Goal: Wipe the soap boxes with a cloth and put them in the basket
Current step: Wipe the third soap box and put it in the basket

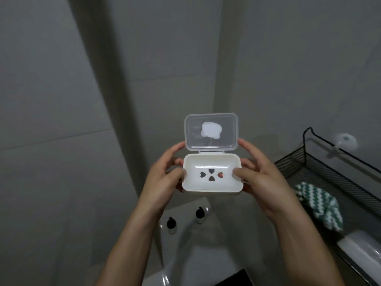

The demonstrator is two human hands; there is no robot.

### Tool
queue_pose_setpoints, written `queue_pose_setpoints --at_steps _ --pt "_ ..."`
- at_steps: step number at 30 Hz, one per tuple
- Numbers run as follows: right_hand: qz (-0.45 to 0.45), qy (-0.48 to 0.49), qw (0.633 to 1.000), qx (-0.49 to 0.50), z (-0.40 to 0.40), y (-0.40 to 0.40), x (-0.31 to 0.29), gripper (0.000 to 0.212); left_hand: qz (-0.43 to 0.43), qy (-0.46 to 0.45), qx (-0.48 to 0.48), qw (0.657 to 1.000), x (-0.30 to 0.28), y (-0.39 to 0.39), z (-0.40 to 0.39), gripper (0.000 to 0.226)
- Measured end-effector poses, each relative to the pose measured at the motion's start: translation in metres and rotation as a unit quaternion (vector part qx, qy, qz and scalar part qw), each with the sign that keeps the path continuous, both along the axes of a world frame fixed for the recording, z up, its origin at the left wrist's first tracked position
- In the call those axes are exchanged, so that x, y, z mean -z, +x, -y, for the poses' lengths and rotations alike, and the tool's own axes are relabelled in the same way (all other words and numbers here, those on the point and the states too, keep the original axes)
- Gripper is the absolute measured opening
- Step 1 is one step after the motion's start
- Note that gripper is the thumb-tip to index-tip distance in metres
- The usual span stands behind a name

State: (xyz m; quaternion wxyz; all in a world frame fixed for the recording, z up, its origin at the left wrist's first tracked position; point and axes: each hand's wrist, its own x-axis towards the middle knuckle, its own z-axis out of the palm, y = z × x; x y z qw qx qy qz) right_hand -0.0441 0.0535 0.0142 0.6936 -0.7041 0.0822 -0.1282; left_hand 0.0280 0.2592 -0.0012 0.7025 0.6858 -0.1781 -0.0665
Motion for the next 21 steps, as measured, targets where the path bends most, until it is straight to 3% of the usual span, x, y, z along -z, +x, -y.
queue_pose_setpoints --at_steps 13,21 --pt "0.003 0.005 0.99 -0.139 -0.169 0.03 0.005 0.071 0.0 0.005 -0.153 0.988 0.002 -0.019 -0.179 0.067" --pt "0.025 0.025 0.971 -0.237 -0.289 0.04 0.014 0.067 0.037 -0.008 -0.287 0.957 0.011 -0.046 -0.295 0.063"
